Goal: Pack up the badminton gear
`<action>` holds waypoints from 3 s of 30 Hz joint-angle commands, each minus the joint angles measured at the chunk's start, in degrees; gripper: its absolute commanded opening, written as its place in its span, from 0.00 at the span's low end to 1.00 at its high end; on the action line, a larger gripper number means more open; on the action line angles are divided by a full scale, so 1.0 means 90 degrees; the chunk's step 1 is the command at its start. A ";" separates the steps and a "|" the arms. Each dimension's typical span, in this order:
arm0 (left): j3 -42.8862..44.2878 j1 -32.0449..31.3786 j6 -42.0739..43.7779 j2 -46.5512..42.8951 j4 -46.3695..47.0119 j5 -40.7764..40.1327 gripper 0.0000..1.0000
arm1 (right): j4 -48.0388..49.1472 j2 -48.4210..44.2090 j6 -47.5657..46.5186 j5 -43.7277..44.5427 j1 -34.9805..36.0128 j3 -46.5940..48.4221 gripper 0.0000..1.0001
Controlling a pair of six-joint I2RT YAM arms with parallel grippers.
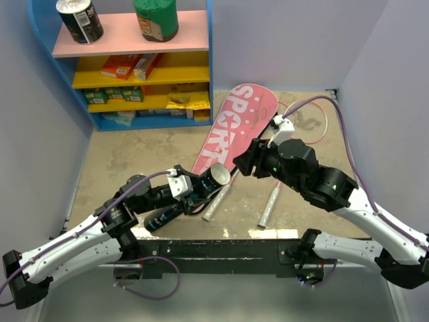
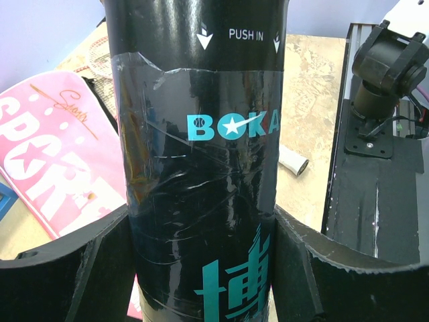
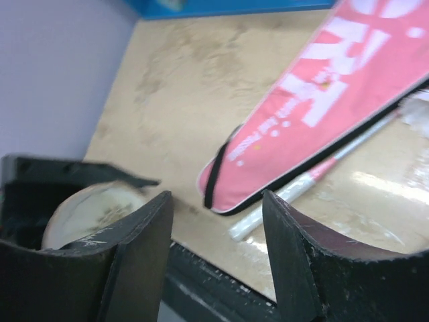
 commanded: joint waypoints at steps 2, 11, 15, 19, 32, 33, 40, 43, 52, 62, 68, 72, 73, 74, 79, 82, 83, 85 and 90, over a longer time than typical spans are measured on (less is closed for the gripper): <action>0.0245 0.0046 -0.0117 -0.0072 0.0472 -0.0053 0.00 | -0.0256 0.0114 0.1349 0.1880 -0.0503 -0.0624 0.61; 0.0274 0.0046 -0.0156 -0.0229 0.0442 -0.0102 0.00 | 0.1227 0.0931 0.2600 0.1414 -0.1939 -0.2013 0.67; 0.0313 0.0056 -0.0205 -0.0268 0.0384 -0.0073 0.00 | 0.2046 0.1558 0.3224 0.1072 -0.2241 -0.2277 0.67; 0.0342 0.0056 -0.0215 -0.0287 0.0335 -0.0014 0.00 | 0.2790 0.1939 0.3830 0.1022 -0.2398 -0.2619 0.68; 0.0342 0.0056 -0.0332 -0.0434 0.0345 0.0064 0.00 | 0.3816 0.3541 0.4729 0.1061 -0.2916 -0.2619 0.68; 0.0342 0.0065 -0.0322 -0.0444 0.0345 0.0074 0.00 | 0.4029 0.3571 0.4739 0.1061 -0.3013 -0.2619 0.68; 0.0342 0.0075 -0.0332 -0.0424 0.0354 0.0132 0.00 | 0.4392 0.4000 0.4671 0.0876 -0.3453 -0.2502 0.68; 0.0342 0.0105 -0.0332 -0.0375 0.0354 0.0162 0.00 | 0.4568 0.4205 0.4681 0.0749 -0.3599 -0.2492 0.67; 0.0342 0.0222 -0.0342 -0.0258 0.0374 0.0220 0.00 | 0.4842 0.4265 0.4476 0.0612 -0.4000 -0.2590 0.61; 0.0333 0.0446 -0.0439 -0.0200 0.0481 0.0523 0.00 | 0.4871 0.4098 0.4115 0.0563 -0.4127 -0.2531 0.41; 0.0333 0.0486 -0.0439 -0.0190 0.0491 0.0552 0.00 | 0.4910 0.4089 0.3968 0.0407 -0.4146 -0.2502 0.11; 0.0323 0.0495 -0.0430 -0.0180 0.0491 0.0562 0.00 | 0.4735 0.3797 0.3754 0.0436 -0.4146 -0.2483 0.00; 0.0323 0.0495 -0.0430 -0.0170 0.0491 0.0562 0.00 | 0.4657 0.3699 0.3666 0.0484 -0.4137 -0.2424 0.00; 0.0323 0.0495 -0.0430 -0.0161 0.0482 0.0572 0.00 | 0.4463 0.3563 0.3462 0.0494 -0.4146 -0.2395 0.00; 0.0323 0.0495 -0.0410 -0.0083 0.0491 0.0582 0.00 | 0.3934 0.2393 0.2612 0.0368 -0.4137 -0.2307 0.00; 0.0323 0.0486 -0.0371 0.0015 0.0452 0.0631 0.00 | 0.3534 0.1641 0.1792 0.0046 -0.4146 -0.2200 0.00; 0.0323 0.0495 -0.0352 0.0044 0.0423 0.0631 0.00 | 0.3320 0.1463 0.1326 -0.0225 -0.4137 -0.2151 0.00; 0.0342 0.0476 -0.0254 0.0142 0.0335 0.0592 0.00 | 0.3075 0.1228 0.0884 -0.0568 -0.4137 -0.1908 0.00; 0.0410 0.0418 -0.0108 0.0473 0.0150 0.0670 0.00 | 0.1699 0.0915 -0.0581 -0.2147 -0.4137 -0.1117 0.00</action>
